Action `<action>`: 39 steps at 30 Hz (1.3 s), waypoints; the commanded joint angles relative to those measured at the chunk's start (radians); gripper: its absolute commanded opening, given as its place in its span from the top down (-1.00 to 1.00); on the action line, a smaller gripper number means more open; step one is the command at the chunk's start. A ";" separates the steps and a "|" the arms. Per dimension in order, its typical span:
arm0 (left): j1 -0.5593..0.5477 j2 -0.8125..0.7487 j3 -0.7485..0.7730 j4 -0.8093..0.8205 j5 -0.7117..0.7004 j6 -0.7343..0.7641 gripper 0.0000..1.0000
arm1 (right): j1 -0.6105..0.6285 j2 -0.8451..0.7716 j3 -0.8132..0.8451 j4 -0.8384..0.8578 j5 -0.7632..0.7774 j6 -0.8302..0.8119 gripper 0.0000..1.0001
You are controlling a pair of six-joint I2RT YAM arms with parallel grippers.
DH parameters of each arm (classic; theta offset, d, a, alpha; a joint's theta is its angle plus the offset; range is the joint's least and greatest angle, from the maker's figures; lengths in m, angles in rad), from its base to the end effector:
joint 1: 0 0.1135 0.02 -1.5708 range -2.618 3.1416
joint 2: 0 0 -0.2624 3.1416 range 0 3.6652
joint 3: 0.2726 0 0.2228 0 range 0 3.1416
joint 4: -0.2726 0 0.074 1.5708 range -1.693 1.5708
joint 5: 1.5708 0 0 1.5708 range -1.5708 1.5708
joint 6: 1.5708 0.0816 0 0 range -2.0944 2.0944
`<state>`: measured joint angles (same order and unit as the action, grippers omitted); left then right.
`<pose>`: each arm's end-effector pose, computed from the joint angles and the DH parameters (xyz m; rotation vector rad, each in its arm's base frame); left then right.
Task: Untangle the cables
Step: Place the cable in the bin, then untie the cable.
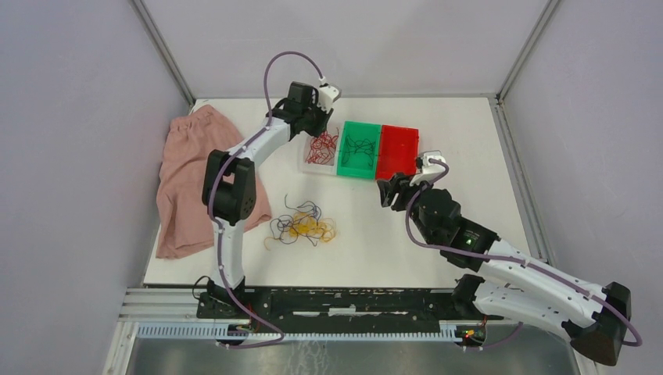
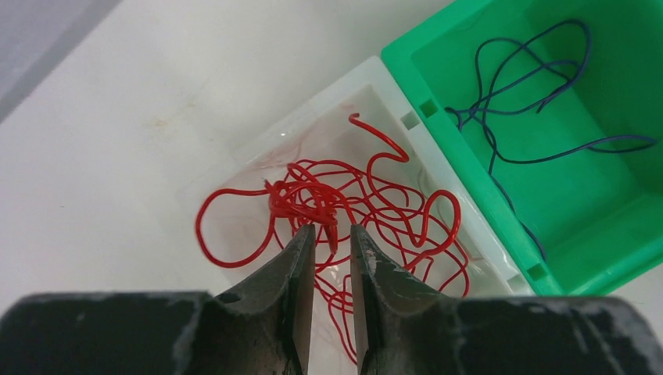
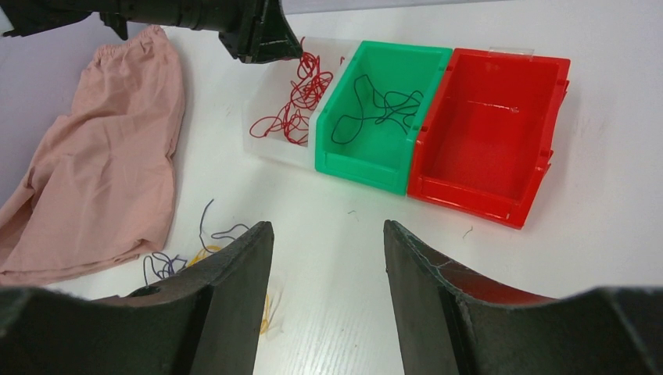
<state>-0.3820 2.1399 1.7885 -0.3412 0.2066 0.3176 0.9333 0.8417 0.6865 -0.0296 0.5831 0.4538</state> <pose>0.4595 -0.2026 0.2188 0.8767 2.0826 -0.2680 0.1588 0.1389 0.3092 0.0079 1.7519 0.5101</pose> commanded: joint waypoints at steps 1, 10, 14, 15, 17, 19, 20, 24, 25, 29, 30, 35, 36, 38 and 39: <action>-0.015 0.029 0.022 0.027 0.003 0.045 0.41 | -0.004 0.002 0.045 0.006 -0.021 0.003 -0.21; 0.012 -0.131 0.033 -0.175 0.211 0.069 -0.33 | -0.005 0.115 0.080 0.050 -0.174 -0.047 -0.28; 0.063 -0.290 -0.012 -0.306 0.337 0.154 -0.60 | -0.004 0.166 0.088 0.071 -0.186 -0.034 -0.30; 0.076 -0.324 -0.025 -0.352 0.369 0.190 -0.63 | -0.005 0.177 0.089 0.077 -0.191 -0.033 -0.30; 0.109 -0.393 -0.058 -0.455 0.419 0.263 -0.64 | -0.004 0.197 0.099 0.077 -0.192 -0.034 -0.31; 0.143 -0.457 -0.117 -0.530 0.453 0.326 -0.64 | -0.004 0.210 0.105 0.080 -0.206 -0.033 -0.31; 0.159 -0.488 -0.148 -0.567 0.470 0.368 -0.64 | -0.004 0.215 0.106 0.086 -0.217 -0.032 -0.31; 0.194 -0.604 -0.287 -0.762 0.503 0.569 -0.57 | -0.004 0.249 0.120 0.083 -0.240 -0.014 -0.31; 0.195 -0.632 -0.338 -0.803 0.502 0.618 -0.53 | -0.005 0.255 0.123 0.079 -0.241 -0.007 -0.31; 0.192 -0.760 -0.572 -0.859 0.494 0.756 -0.43 | -0.004 0.269 0.116 0.077 -0.243 0.019 -0.29; 0.191 -0.780 -0.622 -0.851 0.479 0.786 -0.39 | -0.005 0.270 0.115 0.077 -0.244 0.024 -0.29; 0.174 -0.801 -0.740 -0.819 0.459 0.871 -0.25 | -0.004 0.273 0.124 0.075 -0.256 0.036 -0.27; 0.166 -0.796 -0.750 -0.802 0.459 0.872 -0.25 | -0.004 0.275 0.126 0.072 -0.258 0.036 -0.27; 0.148 -0.784 -0.763 -0.757 0.458 0.862 -0.25 | -0.004 0.274 0.132 0.068 -0.263 0.037 -0.26; 0.140 -0.774 -0.767 -0.735 0.457 0.863 -0.25 | -0.004 0.274 0.136 0.064 -0.265 0.037 -0.26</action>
<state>-0.2131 1.3743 1.0325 -1.1553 0.6525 1.0859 0.9329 1.1149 0.7631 0.0059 0.3340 0.4751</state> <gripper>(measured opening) 0.628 0.633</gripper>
